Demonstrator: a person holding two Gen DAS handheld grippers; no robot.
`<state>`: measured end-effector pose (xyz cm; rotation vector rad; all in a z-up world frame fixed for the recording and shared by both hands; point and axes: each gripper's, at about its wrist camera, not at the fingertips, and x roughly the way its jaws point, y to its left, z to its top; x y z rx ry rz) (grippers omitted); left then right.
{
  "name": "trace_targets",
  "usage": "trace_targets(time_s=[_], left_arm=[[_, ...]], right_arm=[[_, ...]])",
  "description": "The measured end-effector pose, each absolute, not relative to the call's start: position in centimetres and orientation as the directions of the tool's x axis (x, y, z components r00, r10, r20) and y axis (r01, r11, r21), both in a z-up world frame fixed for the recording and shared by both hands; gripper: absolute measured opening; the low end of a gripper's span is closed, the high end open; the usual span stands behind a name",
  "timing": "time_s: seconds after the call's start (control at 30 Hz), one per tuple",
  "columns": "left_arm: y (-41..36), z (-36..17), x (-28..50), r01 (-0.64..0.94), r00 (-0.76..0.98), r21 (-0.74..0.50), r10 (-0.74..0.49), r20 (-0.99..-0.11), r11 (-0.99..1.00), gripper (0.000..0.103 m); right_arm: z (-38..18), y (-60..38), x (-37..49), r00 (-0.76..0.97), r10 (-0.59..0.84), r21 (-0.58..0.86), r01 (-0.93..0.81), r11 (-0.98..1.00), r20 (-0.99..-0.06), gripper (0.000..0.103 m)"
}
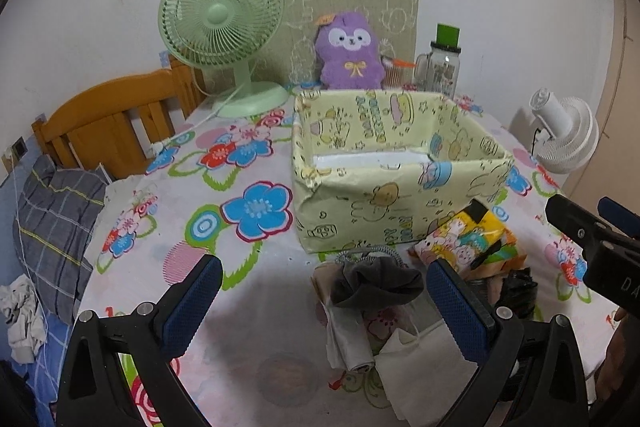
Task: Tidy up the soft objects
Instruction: 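Move both tools down toward the items piled in front of the fabric box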
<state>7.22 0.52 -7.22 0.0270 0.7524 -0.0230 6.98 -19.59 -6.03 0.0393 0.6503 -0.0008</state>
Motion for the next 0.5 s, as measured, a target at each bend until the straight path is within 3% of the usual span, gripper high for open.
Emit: trace_targets(time_s=[0.5], left_arm=[[-0.6,-10.0,9.3,0.081,0.666,0.018,-0.041,-0.745,0.997,0.103]], right_arm=[[-8.8,-18.0,10.0,0.735,0.063,0.041,-0.047,0.998,-0.676,0.096]])
